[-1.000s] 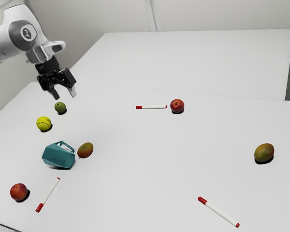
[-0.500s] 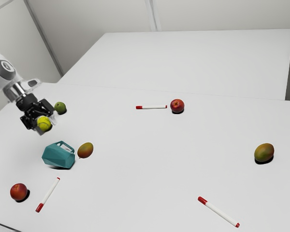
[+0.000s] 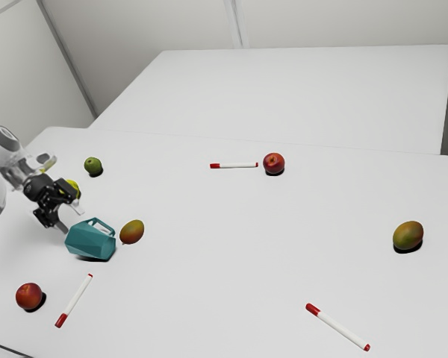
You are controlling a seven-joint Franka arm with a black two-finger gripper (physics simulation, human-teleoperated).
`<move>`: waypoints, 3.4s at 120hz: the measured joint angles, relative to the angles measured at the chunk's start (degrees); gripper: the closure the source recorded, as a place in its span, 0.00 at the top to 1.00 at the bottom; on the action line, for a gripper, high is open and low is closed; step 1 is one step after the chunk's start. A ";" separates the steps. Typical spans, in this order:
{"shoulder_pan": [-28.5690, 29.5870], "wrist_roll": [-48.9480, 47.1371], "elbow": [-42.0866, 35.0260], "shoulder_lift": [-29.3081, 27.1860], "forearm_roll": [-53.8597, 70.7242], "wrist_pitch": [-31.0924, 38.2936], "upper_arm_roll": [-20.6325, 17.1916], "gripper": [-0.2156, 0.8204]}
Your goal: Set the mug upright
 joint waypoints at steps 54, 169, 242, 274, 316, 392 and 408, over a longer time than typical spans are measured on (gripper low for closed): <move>-0.71 3.98 -5.92 -1.72 -3.93 1.53 -1.89 0.60; -5.99 2.55 -5.87 -14.32 2.21 4.34 -4.61 0.05; -20.73 -1.33 -15.11 -25.06 28.79 29.13 -13.97 0.05; -19.84 -4.48 -18.13 -25.15 31.20 34.56 -17.32 0.06; -20.23 -8.35 -20.55 -24.21 31.69 40.69 -21.27 0.06; -19.95 -13.04 -23.94 -22.31 31.66 45.38 -22.32 0.06; -19.95 -13.59 -24.28 -22.02 31.65 45.87 -22.32 0.06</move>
